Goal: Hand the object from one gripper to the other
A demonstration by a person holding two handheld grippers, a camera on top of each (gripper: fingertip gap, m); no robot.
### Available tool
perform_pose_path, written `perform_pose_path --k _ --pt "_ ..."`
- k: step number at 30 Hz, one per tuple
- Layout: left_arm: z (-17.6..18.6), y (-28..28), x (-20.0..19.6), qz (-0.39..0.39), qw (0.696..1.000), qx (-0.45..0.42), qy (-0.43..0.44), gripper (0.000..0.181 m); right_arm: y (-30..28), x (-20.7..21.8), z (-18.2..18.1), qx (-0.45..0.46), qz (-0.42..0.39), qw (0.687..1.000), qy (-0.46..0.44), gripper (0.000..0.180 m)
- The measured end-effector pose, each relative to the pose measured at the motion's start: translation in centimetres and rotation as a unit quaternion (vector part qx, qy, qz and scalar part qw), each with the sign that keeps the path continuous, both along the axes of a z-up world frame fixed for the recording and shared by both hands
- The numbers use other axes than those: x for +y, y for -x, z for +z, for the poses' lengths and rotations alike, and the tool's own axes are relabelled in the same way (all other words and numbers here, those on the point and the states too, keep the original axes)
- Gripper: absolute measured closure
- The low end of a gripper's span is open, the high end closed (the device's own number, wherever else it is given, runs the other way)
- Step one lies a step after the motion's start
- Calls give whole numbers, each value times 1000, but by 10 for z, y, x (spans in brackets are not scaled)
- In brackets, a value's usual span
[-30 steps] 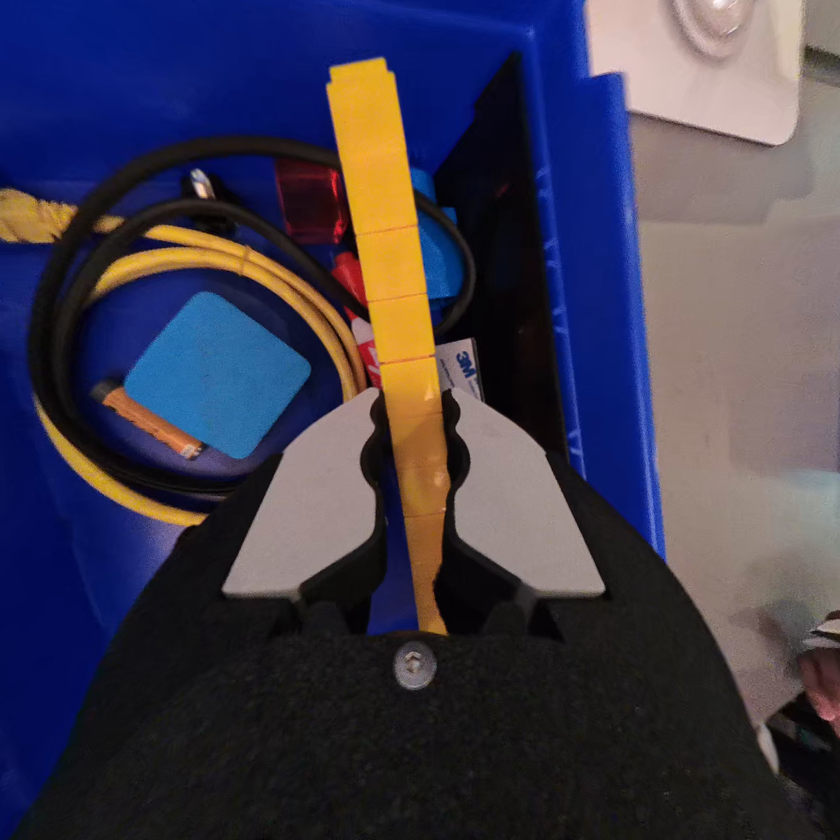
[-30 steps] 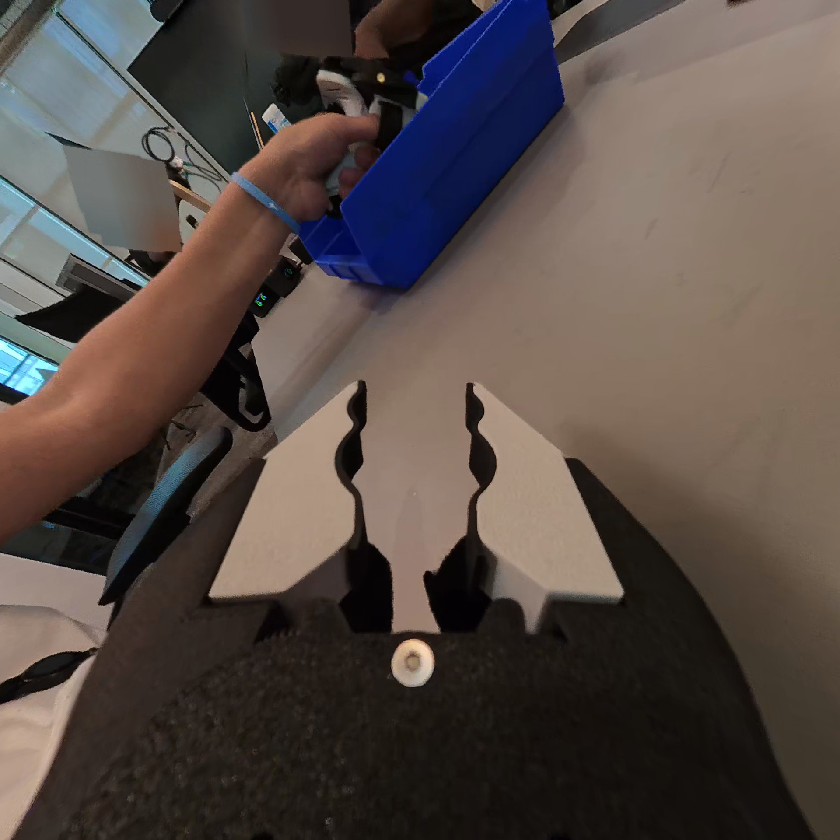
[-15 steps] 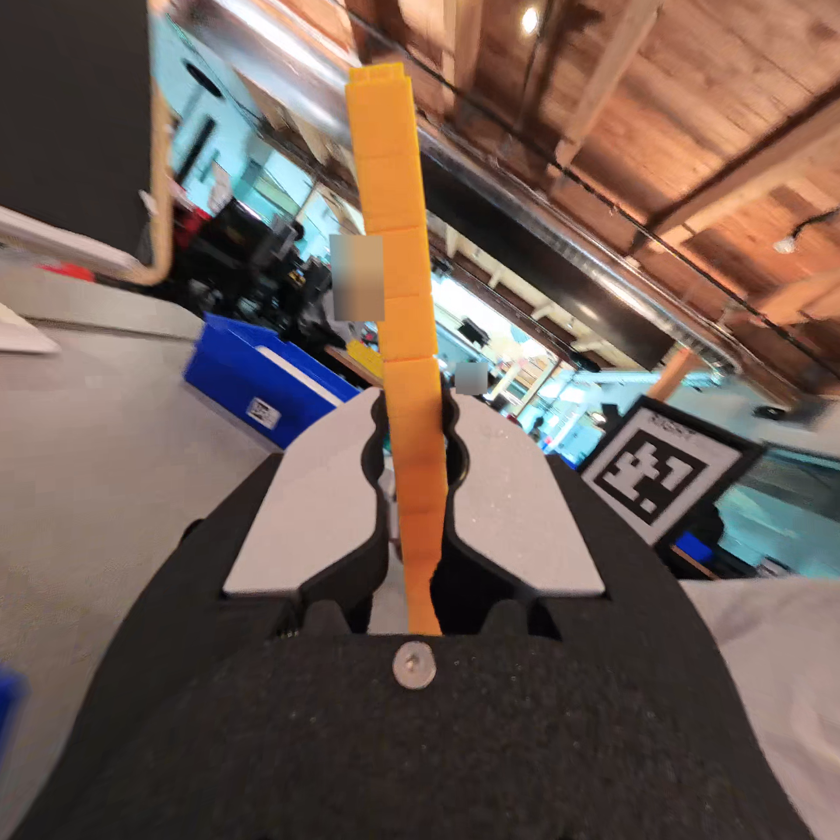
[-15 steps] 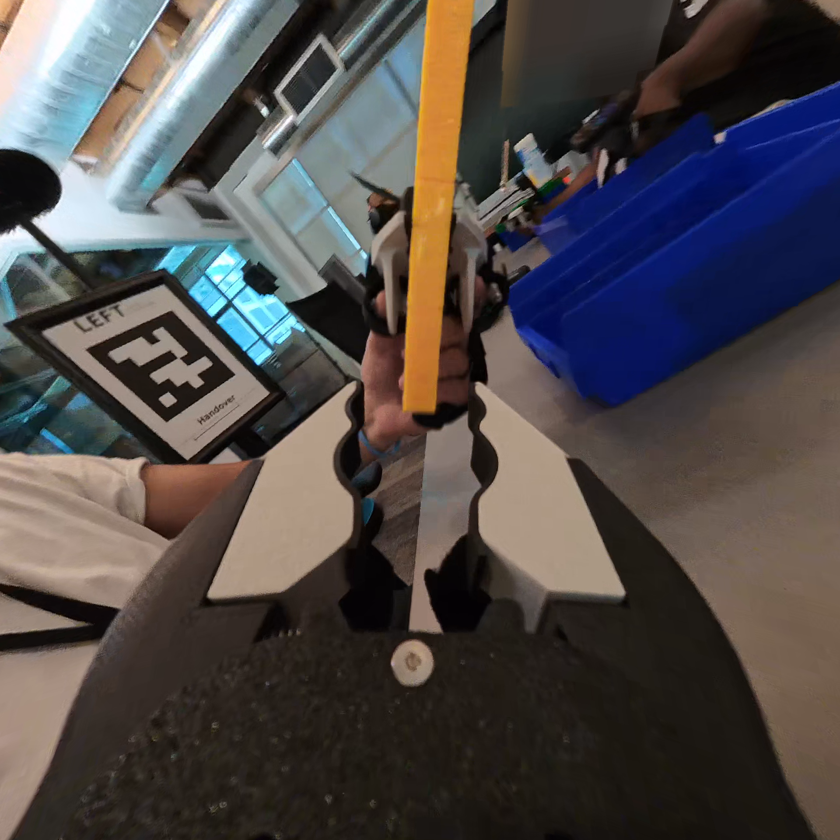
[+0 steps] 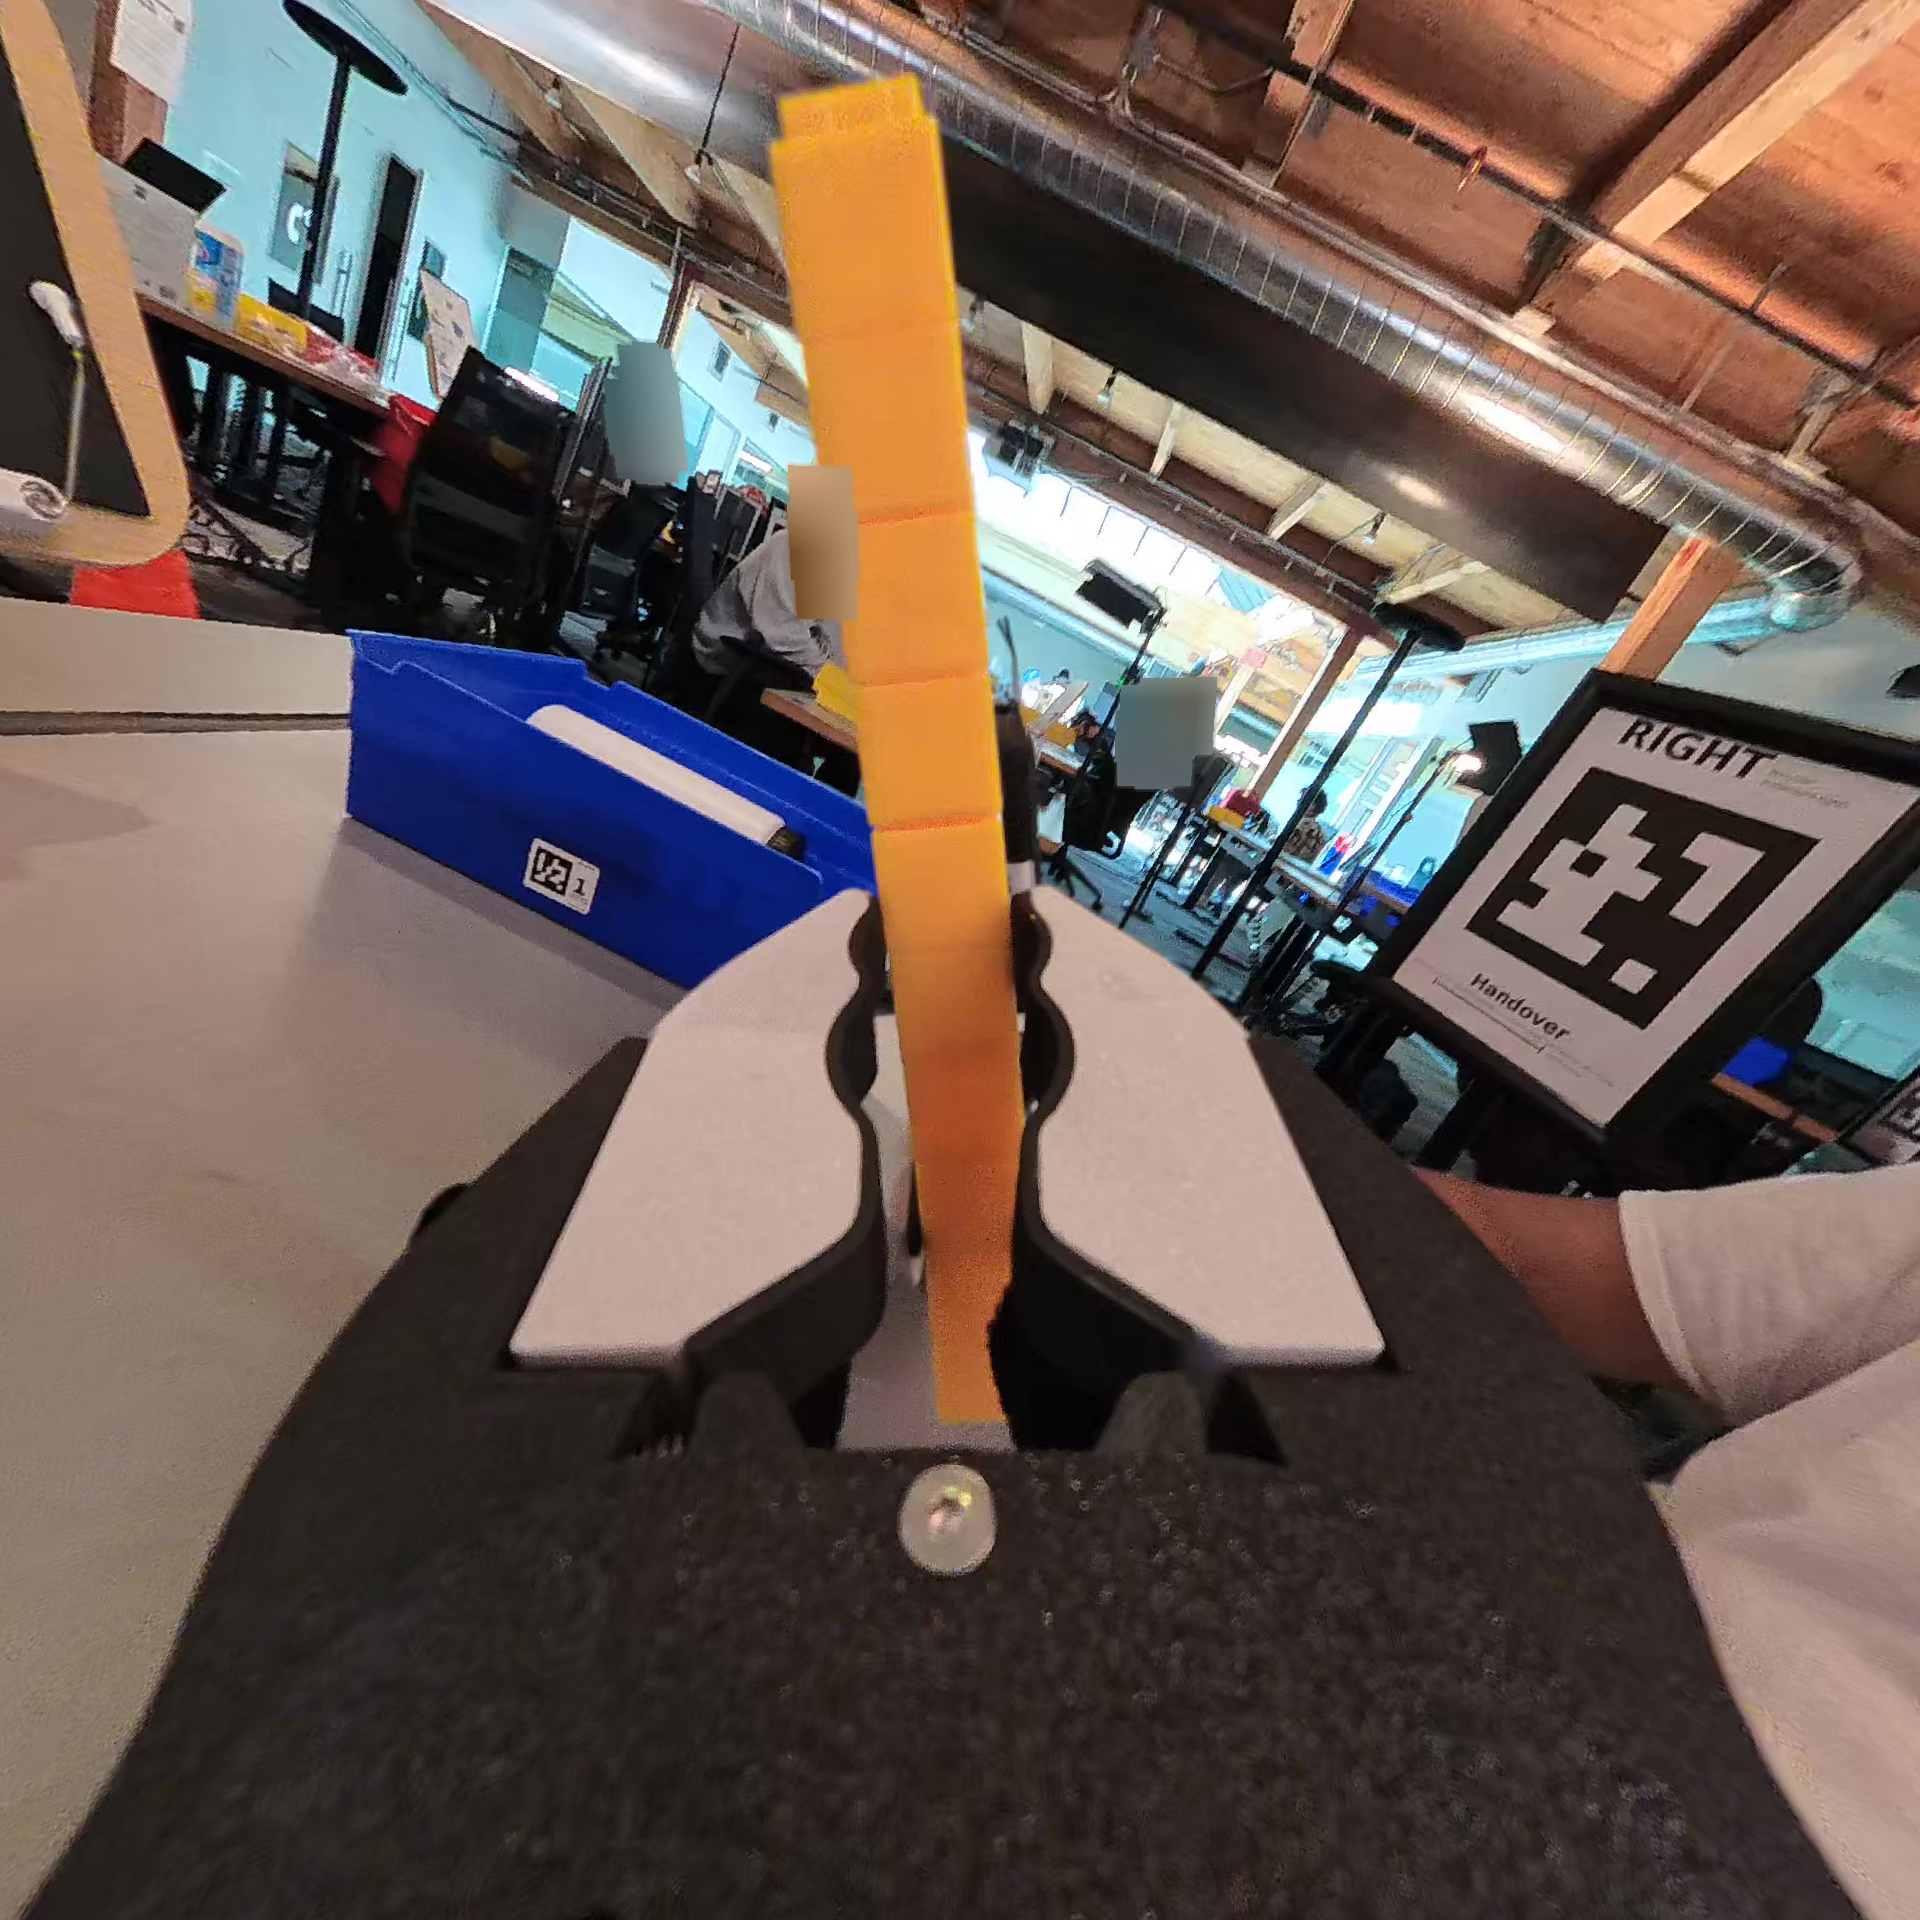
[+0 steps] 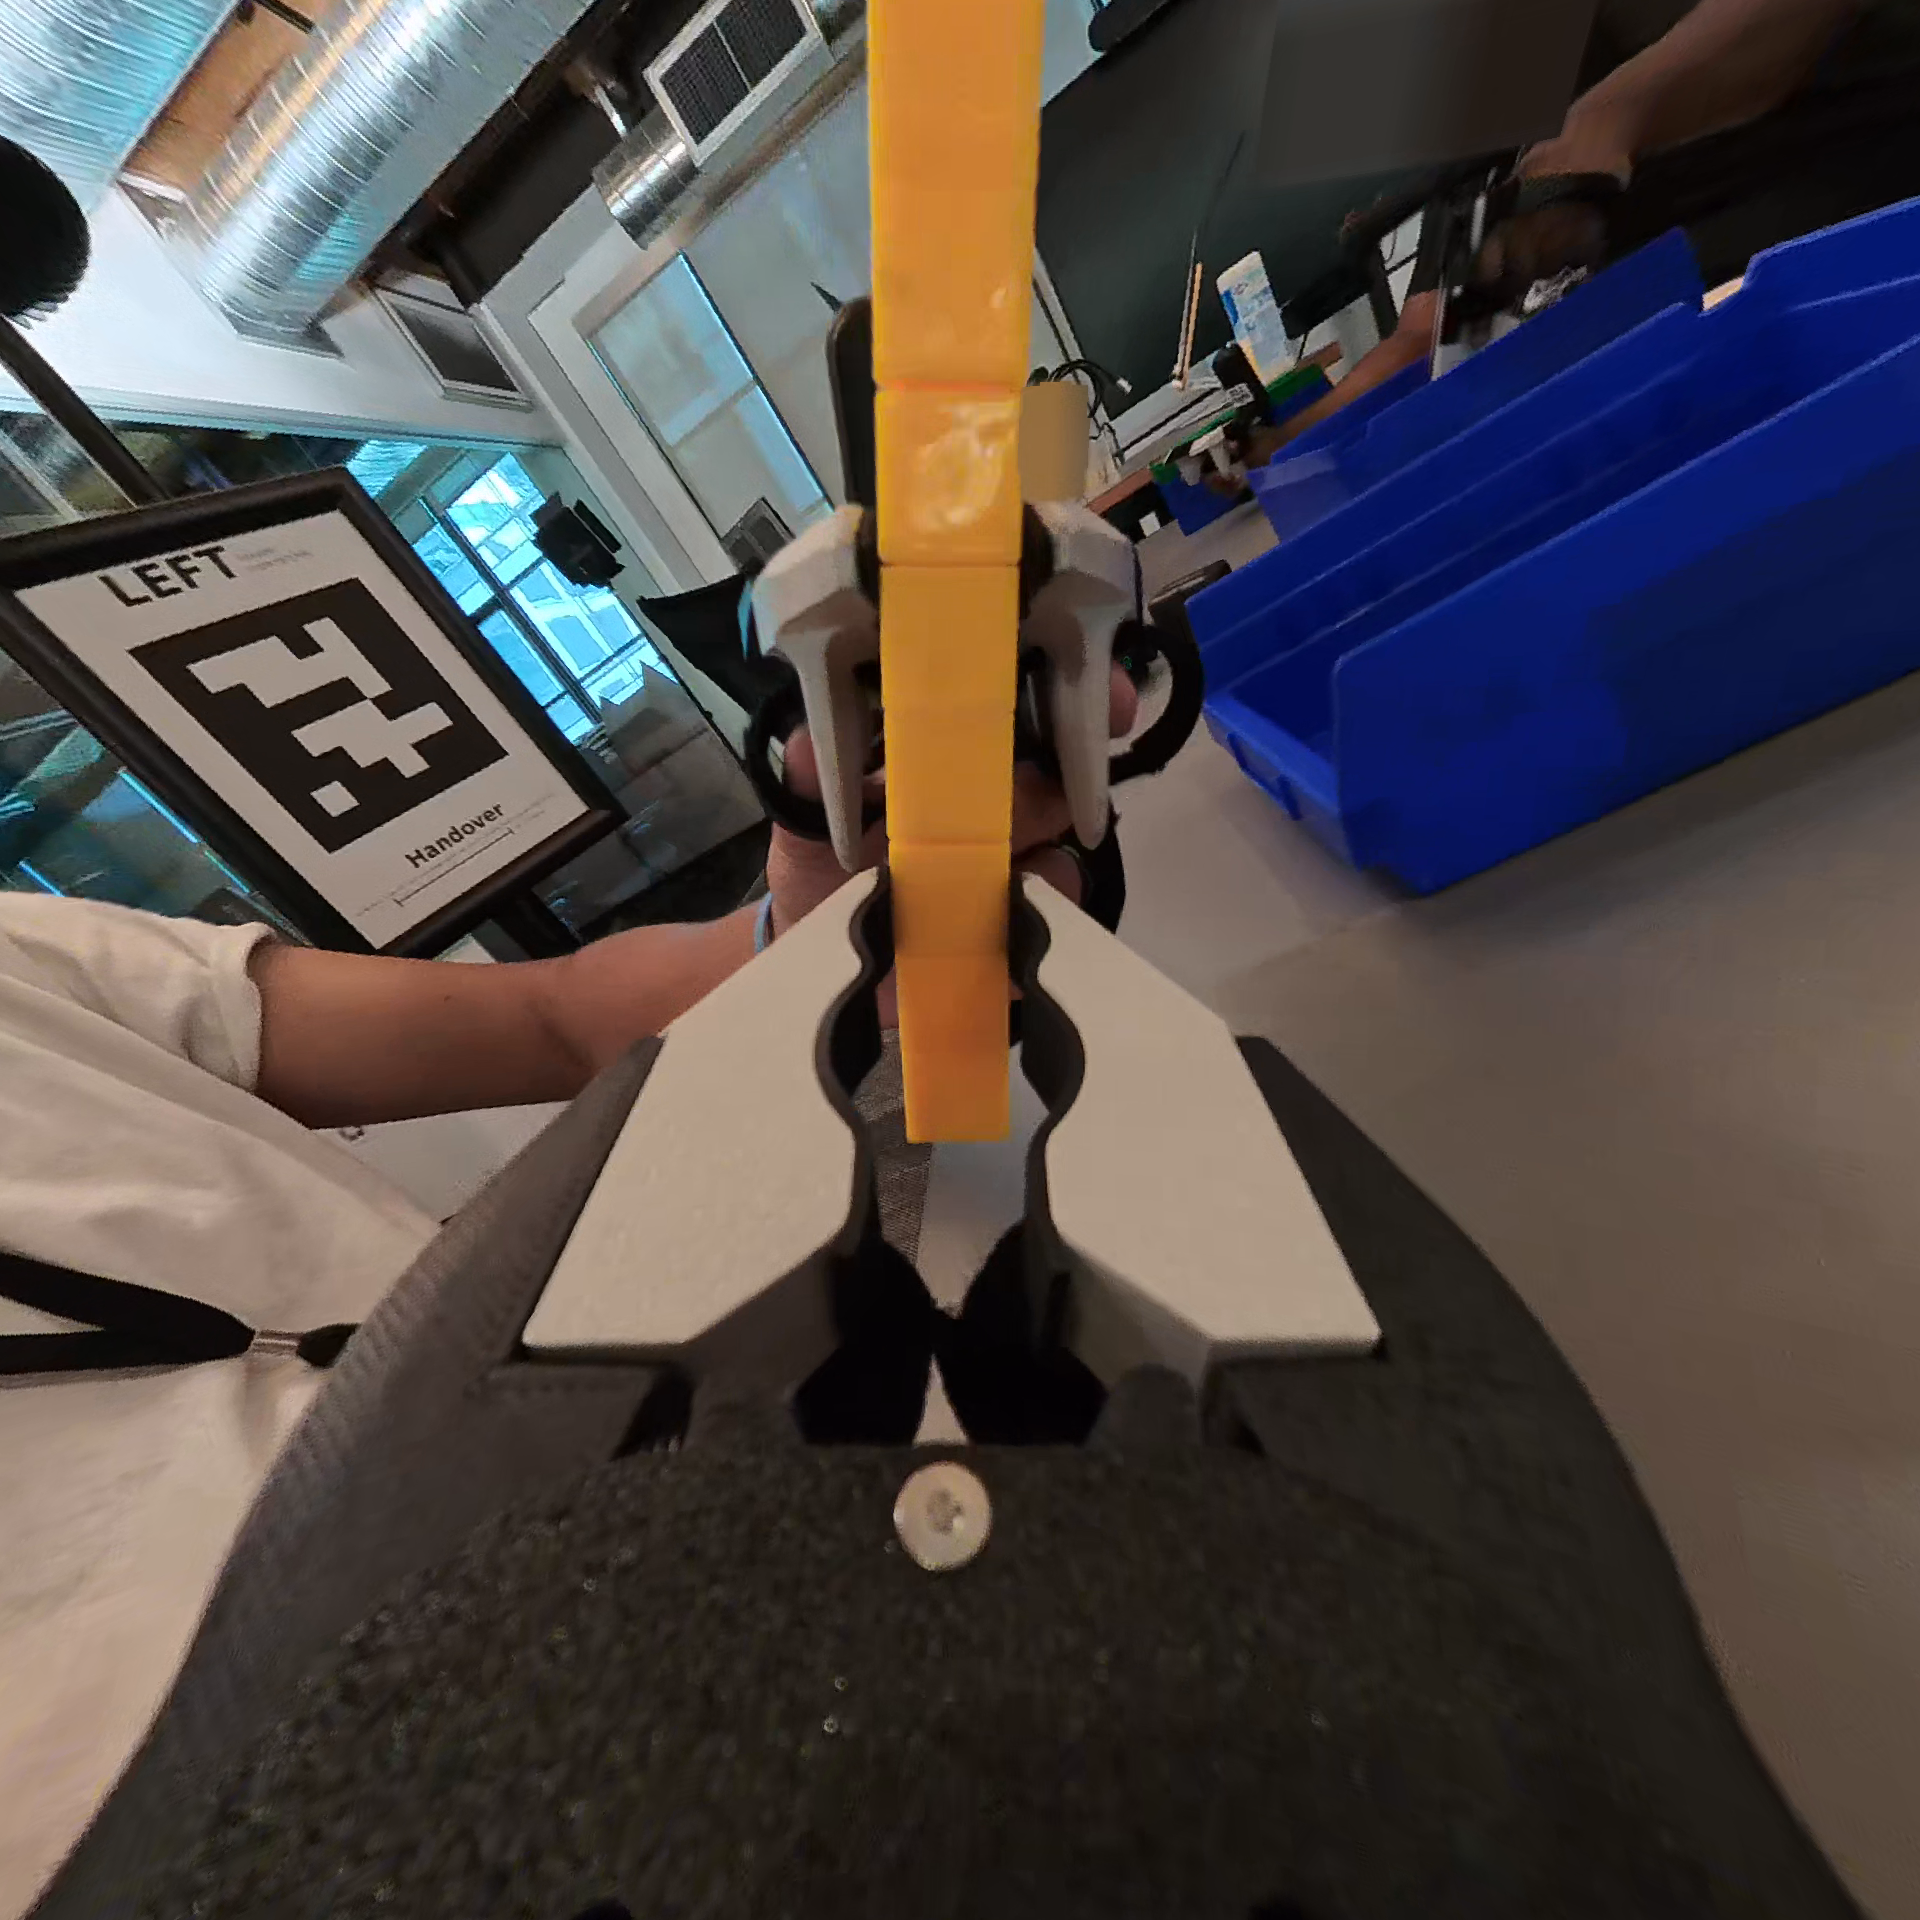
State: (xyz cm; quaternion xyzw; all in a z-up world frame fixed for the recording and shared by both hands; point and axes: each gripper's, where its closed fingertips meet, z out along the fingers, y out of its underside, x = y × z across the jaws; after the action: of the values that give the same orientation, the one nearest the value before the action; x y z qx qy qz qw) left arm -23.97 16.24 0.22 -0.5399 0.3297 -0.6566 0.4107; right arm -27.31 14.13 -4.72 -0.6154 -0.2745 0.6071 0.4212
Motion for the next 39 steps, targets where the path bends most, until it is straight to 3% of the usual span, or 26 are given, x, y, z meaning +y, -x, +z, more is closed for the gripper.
perform_pose_path --k 1,3,4,9,12,15,17,22,25,28,29,34,39 --pt "-1 -1 -1 -2 1000 9 -9 154 -4 -1 2 10 3 1000 3 159" --pt "-6 0 -2 8 999 31 -41 116 -21 -2 16 70 12 997 25 159" --pt "-12 1 -1 17 996 55 -65 108 -34 0 24 106 10 994 37 159" --pt "-52 -6 5 91 957 205 -182 93 -99 23 37 180 -76 979 59 159" --pt "-54 -22 -4 151 934 223 -235 91 -109 33 41 233 -138 960 75 159" --pt "-37 -23 0 296 866 241 -324 89 -96 34 38 301 -143 934 128 159" --pt "-22 -23 -10 344 827 231 -381 107 -83 33 36 332 -124 921 162 159" --pt "-30 -29 -23 345 785 257 -445 121 -65 28 36 377 -74 899 213 159" --pt "-35 -26 -16 347 783 268 -440 125 -55 25 30 362 -65 903 224 159" --pt "-32 -22 -15 357 770 261 -460 157 -49 22 31 360 -56 904 224 159" --pt "-31 -20 -14 362 764 260 -466 158 -48 22 31 356 -54 905 225 159" --pt "-33 -13 -8 363 756 272 -473 158 -42 24 24 240 -69 950 186 154" --pt "-16 2 -2 383 768 231 -459 158 -82 32 32 127 -120 981 85 129"
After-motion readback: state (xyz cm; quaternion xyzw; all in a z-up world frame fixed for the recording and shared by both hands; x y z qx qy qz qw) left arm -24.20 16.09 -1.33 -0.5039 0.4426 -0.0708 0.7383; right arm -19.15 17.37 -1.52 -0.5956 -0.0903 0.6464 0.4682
